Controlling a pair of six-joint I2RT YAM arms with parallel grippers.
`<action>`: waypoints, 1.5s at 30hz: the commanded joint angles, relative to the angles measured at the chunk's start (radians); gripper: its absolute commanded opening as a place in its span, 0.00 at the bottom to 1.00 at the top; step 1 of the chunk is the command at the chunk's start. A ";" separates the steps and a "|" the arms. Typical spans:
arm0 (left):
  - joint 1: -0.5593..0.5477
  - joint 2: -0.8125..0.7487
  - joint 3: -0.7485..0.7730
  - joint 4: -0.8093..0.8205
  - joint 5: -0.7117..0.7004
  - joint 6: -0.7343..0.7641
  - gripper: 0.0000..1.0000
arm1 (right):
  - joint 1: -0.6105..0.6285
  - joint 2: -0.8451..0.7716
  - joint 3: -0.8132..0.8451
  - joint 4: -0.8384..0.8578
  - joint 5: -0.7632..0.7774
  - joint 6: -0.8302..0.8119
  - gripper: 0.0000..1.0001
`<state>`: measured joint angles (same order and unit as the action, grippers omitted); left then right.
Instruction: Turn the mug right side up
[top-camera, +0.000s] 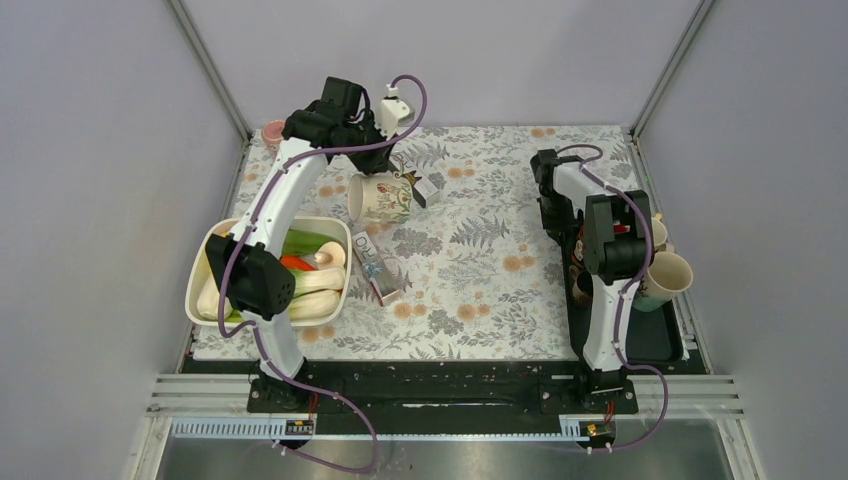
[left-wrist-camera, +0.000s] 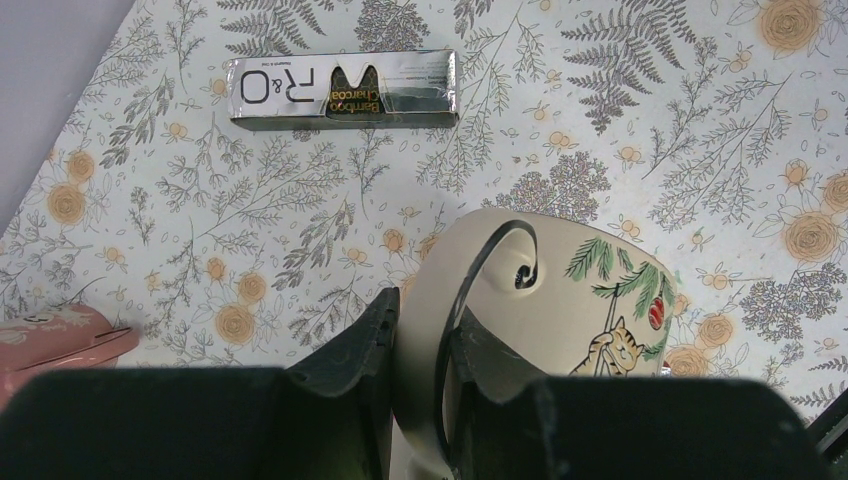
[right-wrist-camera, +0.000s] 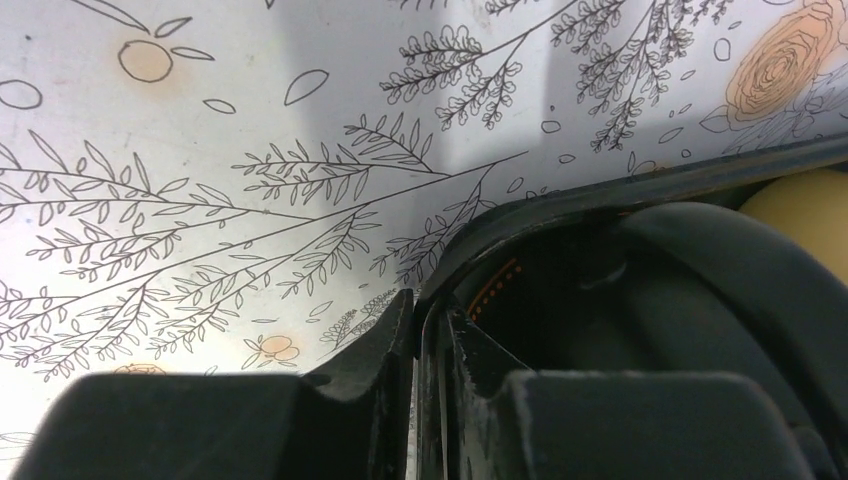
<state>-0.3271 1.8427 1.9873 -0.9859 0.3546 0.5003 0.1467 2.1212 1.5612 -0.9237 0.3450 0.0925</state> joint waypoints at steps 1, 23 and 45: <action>0.012 -0.077 0.025 0.077 0.030 0.003 0.00 | 0.013 0.061 0.123 0.027 -0.094 -0.054 0.13; 0.032 -0.061 0.046 0.077 0.022 -0.002 0.00 | 0.070 0.433 0.895 -0.218 -0.075 -0.183 0.00; 0.033 -0.091 0.058 0.073 0.077 -0.051 0.00 | 0.135 0.149 0.859 -0.179 -0.227 -0.172 0.90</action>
<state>-0.2996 1.8427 1.9873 -0.9859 0.3664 0.4866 0.2440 2.4996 2.4111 -1.1305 0.1650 -0.0547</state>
